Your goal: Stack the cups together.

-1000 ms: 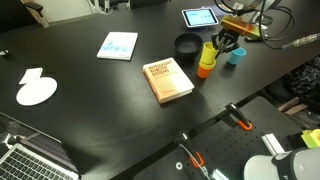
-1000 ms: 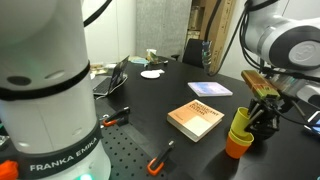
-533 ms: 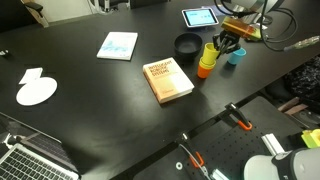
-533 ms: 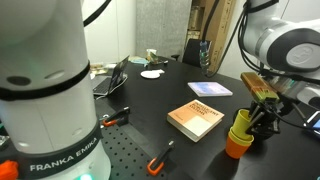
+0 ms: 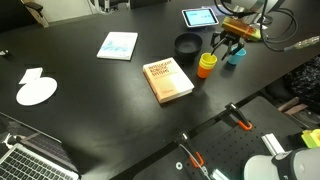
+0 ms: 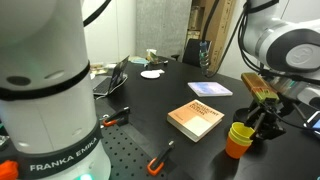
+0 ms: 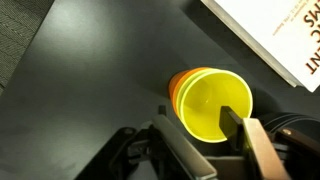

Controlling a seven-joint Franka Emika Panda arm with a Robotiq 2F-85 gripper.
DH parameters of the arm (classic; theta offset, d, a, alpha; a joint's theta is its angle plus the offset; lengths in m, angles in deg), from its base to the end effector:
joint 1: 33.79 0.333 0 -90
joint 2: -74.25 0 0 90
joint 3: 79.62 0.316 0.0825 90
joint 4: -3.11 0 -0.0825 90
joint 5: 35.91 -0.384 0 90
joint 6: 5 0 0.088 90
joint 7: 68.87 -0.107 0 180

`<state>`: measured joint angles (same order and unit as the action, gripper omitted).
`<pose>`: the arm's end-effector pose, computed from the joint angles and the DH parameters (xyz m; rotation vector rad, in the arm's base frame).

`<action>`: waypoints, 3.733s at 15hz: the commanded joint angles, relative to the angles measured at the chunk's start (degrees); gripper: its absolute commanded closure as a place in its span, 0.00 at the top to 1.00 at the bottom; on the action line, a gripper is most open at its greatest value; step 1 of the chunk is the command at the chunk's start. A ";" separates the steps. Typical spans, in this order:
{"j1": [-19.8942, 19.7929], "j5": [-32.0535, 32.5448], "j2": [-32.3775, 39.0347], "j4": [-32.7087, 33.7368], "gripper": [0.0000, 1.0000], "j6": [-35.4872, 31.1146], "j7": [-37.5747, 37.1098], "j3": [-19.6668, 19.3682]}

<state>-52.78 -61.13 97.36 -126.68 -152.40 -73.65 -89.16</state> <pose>0.4564 -0.2600 0.1748 -2.6427 1.3638 0.0657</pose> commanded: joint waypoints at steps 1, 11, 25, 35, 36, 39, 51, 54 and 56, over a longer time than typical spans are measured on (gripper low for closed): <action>-1.05 -4.25 0.69 2.89 0.89 -1.66 -4.06 -0.17; 0.40 -4.23 11.91 13.05 1.00 -8.65 -27.43 -8.52; 3.13 4.16 22.45 21.37 1.00 -5.74 -51.96 -15.46; 2.25 6.36 28.74 28.07 0.58 -4.00 -58.13 -15.42; 2.14 6.34 28.92 28.38 0.51 -3.84 -58.21 -15.26; 2.05 6.35 29.24 28.92 0.28 -3.62 -58.20 -15.02; 4.41 9.26 20.15 23.49 0.04 -4.61 -50.75 -12.94; 4.46 10.07 13.73 19.64 0.04 -4.97 -45.12 -11.98; 4.45 10.90 9.01 16.63 0.04 -3.38 -40.86 -11.78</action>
<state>-48.03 -52.39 115.45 -103.20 -157.11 -120.34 -101.82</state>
